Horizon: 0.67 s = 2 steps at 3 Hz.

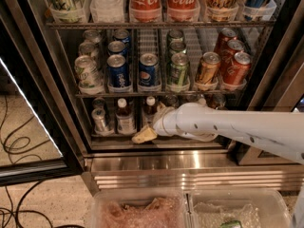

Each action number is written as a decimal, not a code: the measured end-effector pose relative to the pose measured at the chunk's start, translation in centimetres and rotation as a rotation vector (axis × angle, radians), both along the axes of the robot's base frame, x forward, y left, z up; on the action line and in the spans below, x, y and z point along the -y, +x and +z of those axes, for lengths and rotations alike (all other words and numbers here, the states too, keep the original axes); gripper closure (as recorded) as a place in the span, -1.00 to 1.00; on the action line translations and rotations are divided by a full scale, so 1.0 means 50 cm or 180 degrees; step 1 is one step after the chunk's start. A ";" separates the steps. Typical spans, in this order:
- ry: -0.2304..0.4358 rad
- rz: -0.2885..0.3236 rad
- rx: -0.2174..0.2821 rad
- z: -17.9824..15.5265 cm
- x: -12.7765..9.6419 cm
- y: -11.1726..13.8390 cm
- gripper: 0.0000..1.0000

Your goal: Pick blue plastic bottle from bottom shelf of fridge

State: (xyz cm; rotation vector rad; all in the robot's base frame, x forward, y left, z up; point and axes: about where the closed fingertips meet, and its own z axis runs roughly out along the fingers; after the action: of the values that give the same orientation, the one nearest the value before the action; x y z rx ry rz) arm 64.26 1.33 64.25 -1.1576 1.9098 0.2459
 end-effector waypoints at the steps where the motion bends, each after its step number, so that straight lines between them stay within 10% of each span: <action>1: 0.0077 -0.0052 0.0123 0.001 0.003 0.012 -1.00; 2: 0.0077 -0.0052 0.0123 0.001 0.003 0.012 -1.00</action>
Offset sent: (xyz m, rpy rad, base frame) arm 0.0053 -0.0014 0.0005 0.0211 -0.0347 -0.0147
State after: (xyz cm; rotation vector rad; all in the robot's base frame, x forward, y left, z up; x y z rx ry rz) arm 64.85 1.19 64.31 -1.1226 1.8768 0.2354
